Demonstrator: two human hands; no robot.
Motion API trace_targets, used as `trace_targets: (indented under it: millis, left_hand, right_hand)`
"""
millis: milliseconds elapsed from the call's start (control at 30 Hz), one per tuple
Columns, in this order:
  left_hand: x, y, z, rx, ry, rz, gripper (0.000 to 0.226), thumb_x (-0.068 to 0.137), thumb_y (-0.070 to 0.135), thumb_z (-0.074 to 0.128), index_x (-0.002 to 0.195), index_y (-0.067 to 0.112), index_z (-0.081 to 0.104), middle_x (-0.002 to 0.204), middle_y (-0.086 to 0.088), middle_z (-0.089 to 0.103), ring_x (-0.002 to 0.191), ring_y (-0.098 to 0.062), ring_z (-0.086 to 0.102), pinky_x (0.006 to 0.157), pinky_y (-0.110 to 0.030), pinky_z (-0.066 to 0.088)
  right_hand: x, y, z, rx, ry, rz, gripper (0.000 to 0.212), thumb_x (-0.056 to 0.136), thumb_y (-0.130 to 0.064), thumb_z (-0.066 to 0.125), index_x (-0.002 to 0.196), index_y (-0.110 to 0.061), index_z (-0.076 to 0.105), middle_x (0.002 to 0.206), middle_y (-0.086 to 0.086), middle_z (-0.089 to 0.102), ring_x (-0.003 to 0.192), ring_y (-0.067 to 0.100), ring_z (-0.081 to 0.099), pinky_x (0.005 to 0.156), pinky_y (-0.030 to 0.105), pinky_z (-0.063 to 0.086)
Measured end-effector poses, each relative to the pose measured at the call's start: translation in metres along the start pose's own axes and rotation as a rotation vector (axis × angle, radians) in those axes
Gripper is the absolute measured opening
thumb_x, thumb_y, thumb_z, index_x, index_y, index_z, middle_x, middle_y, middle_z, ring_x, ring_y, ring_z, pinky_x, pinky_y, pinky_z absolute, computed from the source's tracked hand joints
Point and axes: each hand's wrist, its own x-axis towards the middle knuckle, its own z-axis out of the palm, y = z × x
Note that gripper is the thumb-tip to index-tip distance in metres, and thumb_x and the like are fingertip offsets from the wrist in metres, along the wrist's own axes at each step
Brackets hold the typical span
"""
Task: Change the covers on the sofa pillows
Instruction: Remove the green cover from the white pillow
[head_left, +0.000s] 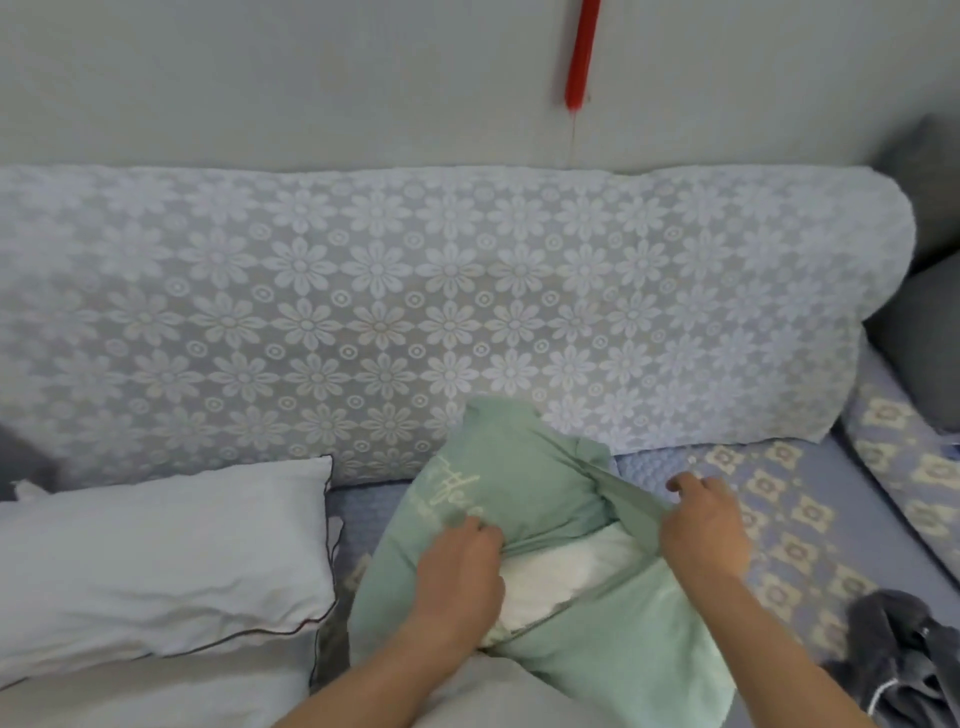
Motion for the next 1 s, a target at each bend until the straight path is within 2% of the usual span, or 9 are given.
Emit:
trace_targets:
  millis: [133, 233, 400, 533, 733, 800, 867, 933, 1000]
  left_hand:
    - [0.011, 0.019, -0.004, -0.293, 0.136, 0.091, 0.021, 0.059, 0.005, 0.038, 0.069, 0.020, 0.047, 0.073, 0.001, 0.053, 0.072, -0.025, 0.052, 0.062, -0.035, 0.039]
    - [0.016, 0.047, -0.016, -0.438, 0.171, 0.286, 0.020, 0.060, 0.005, 0.043, 0.068, 0.023, 0.046, 0.069, 0.003, 0.048, 0.067, -0.022, 0.048, 0.060, -0.032, 0.033]
    - [0.003, 0.074, -0.030, -0.392, 0.074, 0.562, 0.007, 0.070, 0.017, 0.040, 0.072, 0.023, 0.042, 0.074, 0.008, 0.042, 0.071, -0.021, 0.046, 0.062, -0.035, 0.034]
    - [0.008, 0.076, -0.039, -0.379, 0.066, 0.494, 0.013, 0.071, 0.008, 0.045, 0.072, 0.020, 0.039, 0.069, 0.008, 0.039, 0.068, -0.018, 0.039, 0.062, -0.034, 0.029]
    - [0.000, 0.073, -0.053, -1.124, -0.138, -0.011, 0.002, 0.066, 0.013, 0.050, 0.064, 0.013, 0.049, 0.056, 0.006, 0.041, 0.056, -0.009, 0.036, 0.057, -0.038, 0.025]
    - [0.000, 0.070, -0.057, -1.000, -0.084, -0.034, 0.014, 0.075, 0.030, 0.056, 0.077, 0.016, 0.052, 0.061, 0.009, 0.048, 0.058, -0.009, 0.043, 0.061, -0.036, 0.034]
    - [-0.001, 0.066, -0.053, -0.475, -0.011, 0.053, 0.029, 0.082, 0.046, 0.058, 0.102, 0.029, 0.047, 0.080, 0.008, 0.064, 0.074, -0.016, 0.062, 0.070, -0.036, 0.045]
    - [0.000, 0.063, -0.047, -0.107, 0.138, 0.081, 0.033, 0.090, 0.040, 0.055, 0.116, 0.035, 0.035, 0.099, 0.001, 0.071, 0.090, -0.029, 0.068, 0.075, -0.041, 0.050]
    - [0.007, 0.057, -0.052, -0.075, 0.331, 0.103, 0.036, 0.087, 0.026, 0.053, 0.119, 0.032, 0.038, 0.100, -0.002, 0.070, 0.086, -0.032, 0.069, 0.069, -0.042, 0.052]
  right_hand:
    - [-0.042, -0.011, 0.012, 0.035, -0.065, -0.261, 0.060, 0.062, 0.015, 0.057, 0.118, -0.006, 0.060, 0.099, 0.017, 0.056, 0.087, 0.039, 0.055, 0.069, 0.044, 0.048]
    - [-0.065, -0.032, 0.010, 0.224, -0.082, -0.423, 0.074, 0.072, 0.001, 0.068, 0.142, -0.006, 0.046, 0.127, 0.013, 0.048, 0.111, 0.030, 0.049, 0.095, 0.039, 0.047]
    - [-0.028, -0.044, -0.039, 0.319, 0.289, -0.583, 0.045, 0.085, -0.010, 0.063, 0.128, 0.002, 0.057, 0.125, 0.020, 0.056, 0.111, 0.036, 0.053, 0.097, 0.044, 0.044]
    - [0.008, -0.045, -0.062, 0.195, 0.461, -0.852, 0.036, 0.085, 0.006, 0.065, 0.121, 0.004, 0.068, 0.123, 0.017, 0.066, 0.113, 0.039, 0.060, 0.101, 0.049, 0.046]
    - [-0.004, -0.061, -0.059, 0.394, 0.113, -0.786, 0.066, 0.078, 0.003, 0.060, 0.139, -0.020, 0.051, 0.108, 0.002, 0.067, 0.098, 0.014, 0.062, 0.083, 0.023, 0.048]
    - [-0.011, -0.067, -0.059, 0.369, 0.044, -0.794, 0.076, 0.069, 0.007, 0.055, 0.140, -0.020, 0.048, 0.103, -0.001, 0.063, 0.090, 0.015, 0.061, 0.075, 0.026, 0.049]
    - [-0.017, -0.074, -0.060, 0.329, 0.015, -0.791, 0.073, 0.071, 0.006, 0.056, 0.139, -0.020, 0.049, 0.103, -0.001, 0.060, 0.085, 0.020, 0.062, 0.066, 0.035, 0.052]
    - [-0.020, -0.084, -0.064, 0.335, -0.001, -0.711, 0.054, 0.084, -0.011, 0.053, 0.137, -0.022, 0.052, 0.106, -0.001, 0.062, 0.086, 0.022, 0.064, 0.067, 0.038, 0.054]
    - [-0.022, -0.094, -0.068, 0.354, -0.075, -0.600, 0.046, 0.089, -0.017, 0.051, 0.134, -0.024, 0.056, 0.109, 0.000, 0.068, 0.093, 0.021, 0.066, 0.076, 0.035, 0.052]
